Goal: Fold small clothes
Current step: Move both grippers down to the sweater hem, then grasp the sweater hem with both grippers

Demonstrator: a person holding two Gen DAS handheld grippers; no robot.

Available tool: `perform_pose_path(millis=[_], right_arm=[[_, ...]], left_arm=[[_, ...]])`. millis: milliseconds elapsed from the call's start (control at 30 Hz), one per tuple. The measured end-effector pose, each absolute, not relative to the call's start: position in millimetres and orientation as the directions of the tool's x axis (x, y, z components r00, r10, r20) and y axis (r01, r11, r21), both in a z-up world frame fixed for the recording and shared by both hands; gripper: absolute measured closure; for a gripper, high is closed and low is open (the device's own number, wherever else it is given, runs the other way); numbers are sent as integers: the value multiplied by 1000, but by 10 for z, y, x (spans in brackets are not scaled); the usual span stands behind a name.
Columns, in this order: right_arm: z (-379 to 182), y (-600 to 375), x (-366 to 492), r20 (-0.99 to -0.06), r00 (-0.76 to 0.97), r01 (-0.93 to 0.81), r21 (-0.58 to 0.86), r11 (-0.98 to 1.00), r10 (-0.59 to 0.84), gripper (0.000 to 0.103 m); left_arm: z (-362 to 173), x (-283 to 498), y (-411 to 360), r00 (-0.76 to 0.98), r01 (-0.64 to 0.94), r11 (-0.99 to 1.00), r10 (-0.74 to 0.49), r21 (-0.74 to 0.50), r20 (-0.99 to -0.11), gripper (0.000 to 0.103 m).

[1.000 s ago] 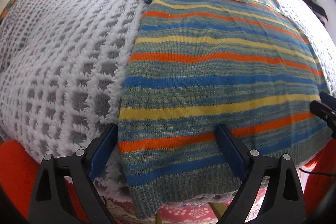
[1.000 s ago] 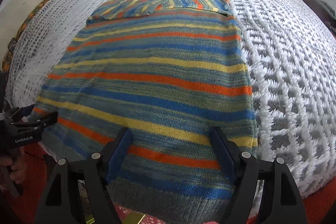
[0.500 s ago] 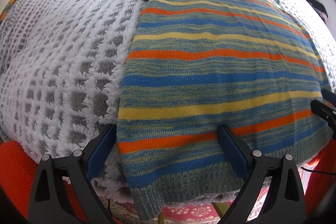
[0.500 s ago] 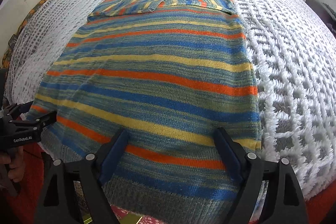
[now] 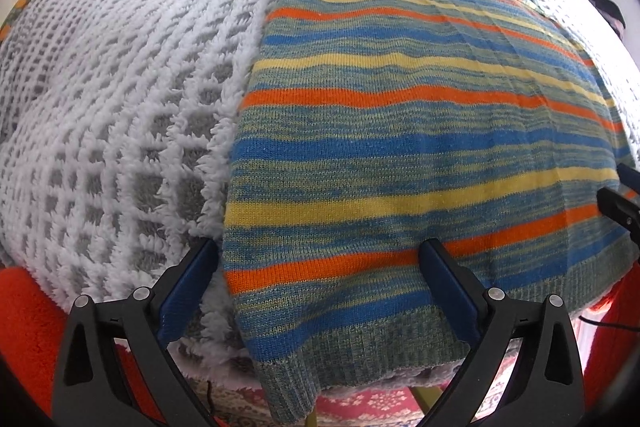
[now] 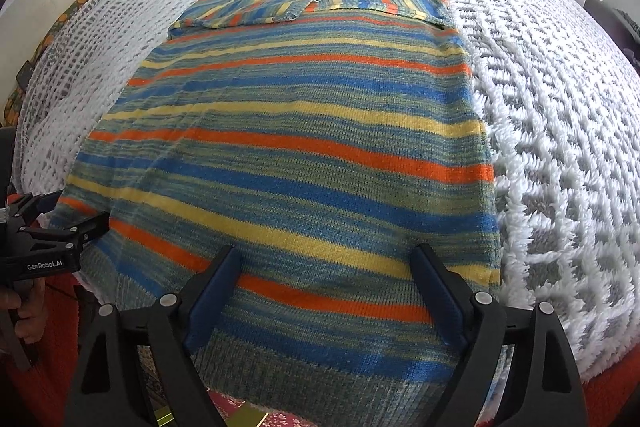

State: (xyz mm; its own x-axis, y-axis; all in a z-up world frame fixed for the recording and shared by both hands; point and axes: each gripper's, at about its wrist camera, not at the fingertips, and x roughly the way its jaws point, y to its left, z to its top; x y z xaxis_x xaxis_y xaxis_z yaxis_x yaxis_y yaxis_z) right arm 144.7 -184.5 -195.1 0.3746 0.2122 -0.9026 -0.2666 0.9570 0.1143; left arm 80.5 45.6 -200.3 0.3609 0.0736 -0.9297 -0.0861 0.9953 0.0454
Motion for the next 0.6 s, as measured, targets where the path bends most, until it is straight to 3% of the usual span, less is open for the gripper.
perform_pose_path(millis=[600], right_arm=[[-1951,-1840,1453,-903,377,-272,107,956,208,15]], left_arm=[[-2021,807,478,359,-79,996,69,44,-931,1]])
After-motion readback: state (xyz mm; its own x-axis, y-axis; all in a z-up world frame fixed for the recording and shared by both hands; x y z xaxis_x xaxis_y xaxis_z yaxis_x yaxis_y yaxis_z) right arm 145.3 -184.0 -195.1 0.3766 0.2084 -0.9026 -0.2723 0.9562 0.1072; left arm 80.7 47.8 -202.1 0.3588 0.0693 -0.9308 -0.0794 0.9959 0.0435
